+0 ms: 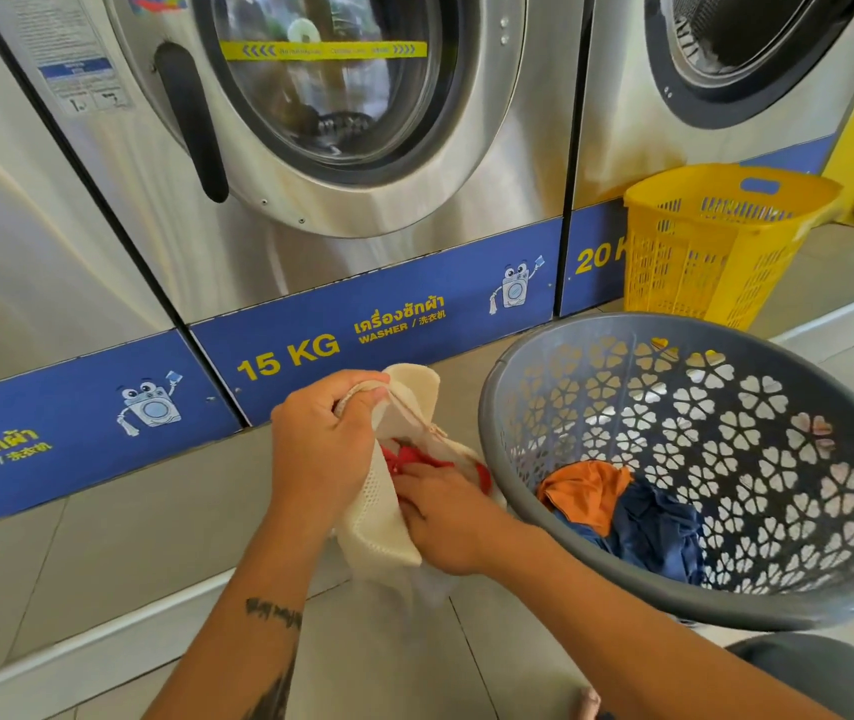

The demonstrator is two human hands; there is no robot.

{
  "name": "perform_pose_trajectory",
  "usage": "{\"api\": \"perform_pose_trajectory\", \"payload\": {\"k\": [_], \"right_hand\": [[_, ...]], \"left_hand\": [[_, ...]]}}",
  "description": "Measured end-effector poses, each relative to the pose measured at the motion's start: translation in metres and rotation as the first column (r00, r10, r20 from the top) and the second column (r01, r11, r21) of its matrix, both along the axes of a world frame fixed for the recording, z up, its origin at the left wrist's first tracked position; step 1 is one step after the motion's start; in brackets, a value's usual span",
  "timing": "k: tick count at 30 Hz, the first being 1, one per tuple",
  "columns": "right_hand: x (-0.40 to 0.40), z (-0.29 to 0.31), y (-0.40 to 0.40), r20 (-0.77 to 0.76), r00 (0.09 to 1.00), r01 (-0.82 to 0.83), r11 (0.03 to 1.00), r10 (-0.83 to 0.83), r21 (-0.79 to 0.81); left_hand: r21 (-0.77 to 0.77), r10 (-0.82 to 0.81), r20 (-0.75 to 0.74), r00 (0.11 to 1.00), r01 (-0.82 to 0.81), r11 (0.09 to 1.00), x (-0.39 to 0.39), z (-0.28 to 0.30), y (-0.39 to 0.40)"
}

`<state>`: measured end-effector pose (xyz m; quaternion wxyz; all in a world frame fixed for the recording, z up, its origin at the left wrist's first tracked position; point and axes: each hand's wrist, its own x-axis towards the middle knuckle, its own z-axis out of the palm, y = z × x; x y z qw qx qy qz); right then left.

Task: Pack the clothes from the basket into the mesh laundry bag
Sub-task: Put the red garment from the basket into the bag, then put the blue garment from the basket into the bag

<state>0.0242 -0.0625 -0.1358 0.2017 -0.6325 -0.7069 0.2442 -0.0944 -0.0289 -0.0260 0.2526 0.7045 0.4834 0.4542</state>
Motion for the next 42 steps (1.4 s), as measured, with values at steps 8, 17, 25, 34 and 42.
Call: {"api": "perform_pose_trajectory", "payload": {"k": [8,17,25,34,42], "right_hand": [[0.013,0.027,-0.007,-0.014,0.999,-0.050,0.950,0.048,-0.308],[0.007,0.023,-0.006,-0.230,0.940,0.205,0.955,-0.252,-0.212],[0.005,0.016,-0.001,-0.205,0.976,0.009,0.949,-0.077,-0.315],[0.066,0.099,-0.021,-0.009,1.000,-0.015,0.980,0.013,-0.199],[0.180,0.017,-0.004,0.380,0.923,0.269,0.808,-0.060,-0.525]], "left_hand": [[0.015,-0.082,0.035,0.996,0.082,0.997,0.003,0.001,-0.001],[-0.070,-0.181,0.091,0.979,0.188,0.980,0.006,-0.002,-0.023],[-0.084,-0.021,0.166,0.986,0.036,0.996,0.000,0.004,-0.015],[-0.086,-0.099,-0.218,0.971,0.081,0.993,0.015,-0.033,-0.002],[-0.163,-0.115,-0.247,0.962,0.076,0.984,0.037,-0.064,-0.001]]}}
